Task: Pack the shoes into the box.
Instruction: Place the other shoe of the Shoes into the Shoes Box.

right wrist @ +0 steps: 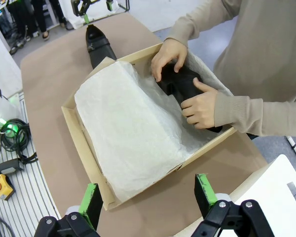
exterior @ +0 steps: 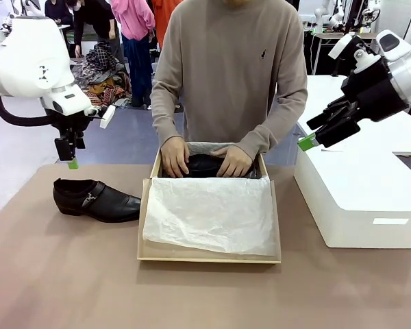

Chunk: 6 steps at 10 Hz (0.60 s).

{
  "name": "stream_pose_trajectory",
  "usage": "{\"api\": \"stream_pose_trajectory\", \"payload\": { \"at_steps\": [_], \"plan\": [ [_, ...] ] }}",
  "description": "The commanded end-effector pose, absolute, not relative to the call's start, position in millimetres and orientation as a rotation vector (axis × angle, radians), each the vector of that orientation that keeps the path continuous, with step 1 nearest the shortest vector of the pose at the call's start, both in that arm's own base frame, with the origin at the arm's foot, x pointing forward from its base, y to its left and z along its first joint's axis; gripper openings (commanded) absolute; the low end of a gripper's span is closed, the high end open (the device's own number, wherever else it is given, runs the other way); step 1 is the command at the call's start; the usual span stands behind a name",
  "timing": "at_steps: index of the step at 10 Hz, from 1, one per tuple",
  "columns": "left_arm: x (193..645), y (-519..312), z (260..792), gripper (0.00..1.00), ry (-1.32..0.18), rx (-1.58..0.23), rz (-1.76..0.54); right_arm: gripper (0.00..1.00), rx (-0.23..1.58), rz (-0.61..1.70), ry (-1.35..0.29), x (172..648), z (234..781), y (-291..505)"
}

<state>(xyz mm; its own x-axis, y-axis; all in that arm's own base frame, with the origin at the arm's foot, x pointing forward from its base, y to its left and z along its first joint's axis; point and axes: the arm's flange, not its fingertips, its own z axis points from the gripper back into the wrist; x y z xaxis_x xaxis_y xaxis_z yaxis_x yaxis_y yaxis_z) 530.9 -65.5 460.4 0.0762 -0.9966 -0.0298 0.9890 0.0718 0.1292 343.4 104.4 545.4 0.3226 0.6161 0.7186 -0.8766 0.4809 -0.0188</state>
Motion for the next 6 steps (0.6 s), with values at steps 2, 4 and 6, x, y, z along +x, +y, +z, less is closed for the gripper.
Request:
{"api": "stream_pose_trajectory", "payload": {
  "at_steps": [2, 4, 6],
  "plan": [
    [523.6, -64.9, 461.5, 1.0, -0.062, 0.158, -1.544, 1.0, 0.433, 1.029, -0.747, 345.7, 544.2, 104.0],
    [530.3, -66.7, 458.7, 1.0, -0.073, 0.134, -1.501, 1.0, 0.433, 1.029, -0.747, 345.7, 544.2, 104.0],
    [530.3, -66.7, 458.7, 1.0, -0.073, 0.134, -1.501, 1.0, 0.433, 1.029, -0.747, 345.7, 544.2, 104.0]
  ]
}}
